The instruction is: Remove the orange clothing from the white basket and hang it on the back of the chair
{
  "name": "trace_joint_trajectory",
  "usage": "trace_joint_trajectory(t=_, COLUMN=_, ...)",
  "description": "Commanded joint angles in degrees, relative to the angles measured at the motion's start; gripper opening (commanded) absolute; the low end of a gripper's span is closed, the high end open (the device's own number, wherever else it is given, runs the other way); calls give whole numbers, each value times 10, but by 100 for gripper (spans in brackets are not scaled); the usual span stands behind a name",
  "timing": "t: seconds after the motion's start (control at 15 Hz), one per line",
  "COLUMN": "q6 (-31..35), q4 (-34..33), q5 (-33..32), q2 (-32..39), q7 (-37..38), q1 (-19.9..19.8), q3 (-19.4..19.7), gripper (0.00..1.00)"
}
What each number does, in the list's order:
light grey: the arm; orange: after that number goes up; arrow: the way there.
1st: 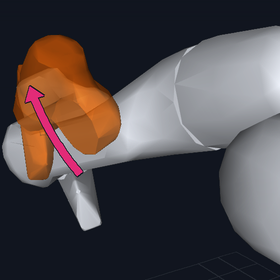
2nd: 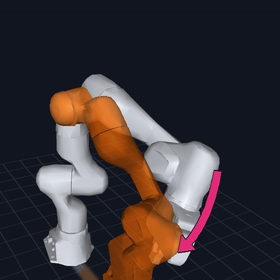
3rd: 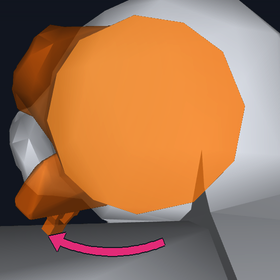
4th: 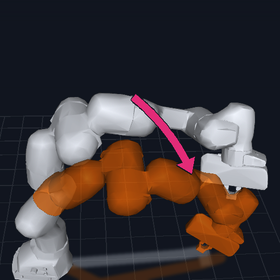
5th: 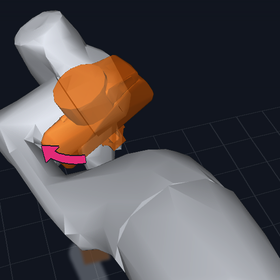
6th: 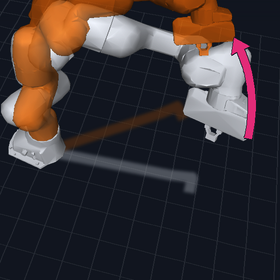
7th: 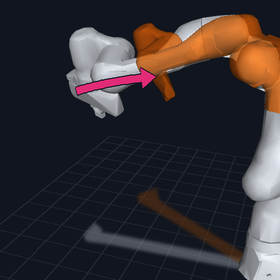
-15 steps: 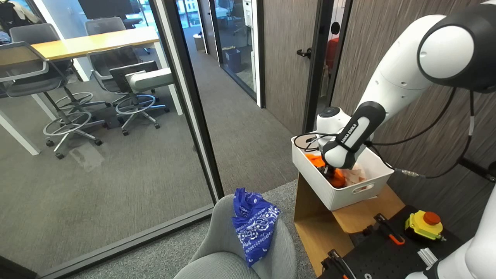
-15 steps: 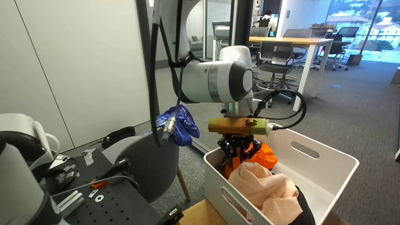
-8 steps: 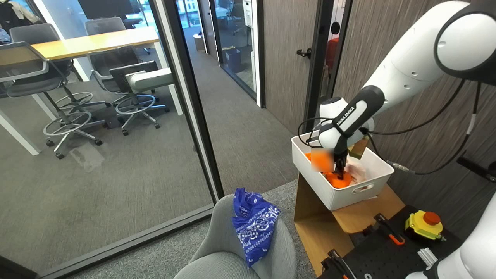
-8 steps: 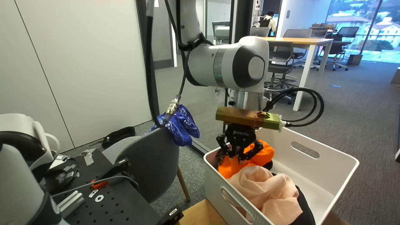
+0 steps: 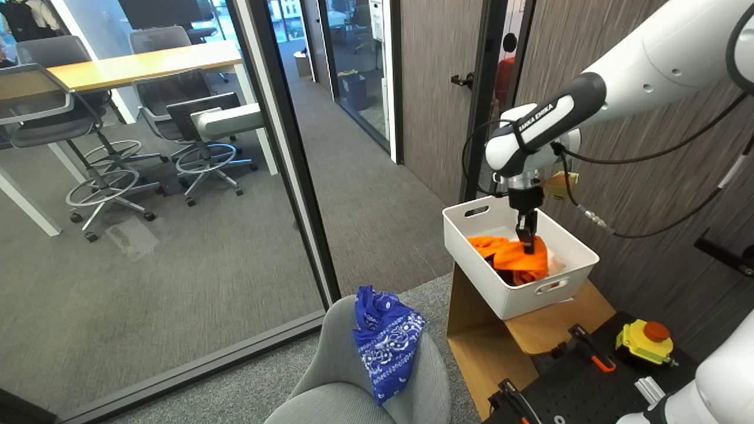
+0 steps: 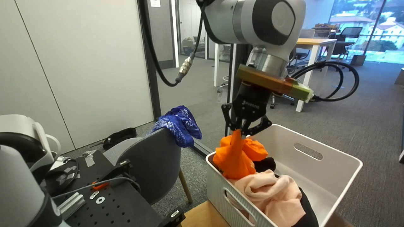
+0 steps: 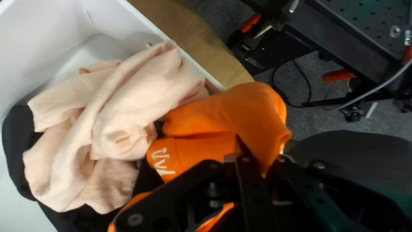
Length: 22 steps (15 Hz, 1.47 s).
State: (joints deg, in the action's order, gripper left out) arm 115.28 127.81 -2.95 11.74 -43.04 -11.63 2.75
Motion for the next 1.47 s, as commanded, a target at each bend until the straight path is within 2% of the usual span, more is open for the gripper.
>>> trace_joint_trajectory(t=0.0, q6=-116, q4=-61, q5=75, q2=-32, q7=-74, q1=-2, q3=-1, gripper=6)
trace_joint_trajectory(t=0.33, q6=-245, q4=-136, q5=152, q2=-66, q7=-109, q1=18, q3=0, gripper=6)
trace_joint_trajectory(t=0.67, q6=-310, q4=-171, q5=199, q2=-102, q7=-112, q1=52, q3=-10, gripper=6)
trace_joint_trajectory(t=1.13, q6=-296, q4=-132, q5=223, q2=-114, q7=-51, q1=104, q3=-35, gripper=6)
trace_joint_trajectory(t=1.4, q6=-260, q4=-58, q5=221, q2=-118, q7=0, q1=120, q3=-43, gripper=6)
